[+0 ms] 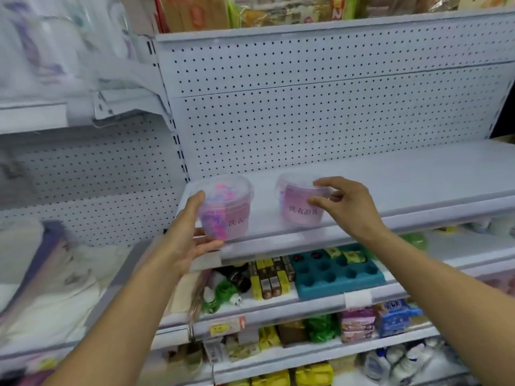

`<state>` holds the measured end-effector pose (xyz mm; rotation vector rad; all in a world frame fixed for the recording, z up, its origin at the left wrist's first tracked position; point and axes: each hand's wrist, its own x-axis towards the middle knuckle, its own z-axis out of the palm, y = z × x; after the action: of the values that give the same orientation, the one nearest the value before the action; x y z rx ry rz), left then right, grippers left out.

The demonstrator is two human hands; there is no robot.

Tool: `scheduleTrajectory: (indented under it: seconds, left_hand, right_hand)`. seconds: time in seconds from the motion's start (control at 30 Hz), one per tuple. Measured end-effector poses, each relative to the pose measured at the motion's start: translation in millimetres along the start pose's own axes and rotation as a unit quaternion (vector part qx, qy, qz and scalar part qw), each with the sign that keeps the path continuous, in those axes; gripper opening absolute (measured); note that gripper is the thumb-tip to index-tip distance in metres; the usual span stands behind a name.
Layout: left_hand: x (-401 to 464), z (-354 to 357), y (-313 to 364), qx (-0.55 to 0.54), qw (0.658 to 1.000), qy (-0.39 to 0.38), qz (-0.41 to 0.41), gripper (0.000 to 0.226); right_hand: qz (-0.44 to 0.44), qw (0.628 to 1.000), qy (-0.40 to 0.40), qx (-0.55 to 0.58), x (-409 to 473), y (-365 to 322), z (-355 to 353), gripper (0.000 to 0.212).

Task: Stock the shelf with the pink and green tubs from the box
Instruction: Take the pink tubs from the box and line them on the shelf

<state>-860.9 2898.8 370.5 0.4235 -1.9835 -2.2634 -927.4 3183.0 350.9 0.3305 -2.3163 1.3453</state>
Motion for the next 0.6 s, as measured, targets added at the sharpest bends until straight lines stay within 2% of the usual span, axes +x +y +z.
scheduleTrajectory:
  seconds: [0.1, 0.33, 0.6]
  left_hand:
    - [12.9, -22.5, 2.5, -0.014, 1.0, 0.027, 0.0, 0.056]
    - [50.0, -46.2, 9.0, -0.034, 0.997, 0.073, -0.011, 0.045]
    - [98.0, -57.7, 16.9, -0.076, 0.987, 0.14, 0.005, 0.045]
  right_hand:
    - [-0.023, 0.999, -0.025, -0.026, 18.4, -6.3, 39.7, 0.036]
    - [-0.044, 0.995, -0.086, -0.039, 76.9, -2.5, 105.8, 0.032]
    - [-0.126, 0.968, -0.181, -0.123, 144.7, 5.5, 168.9, 0.033]
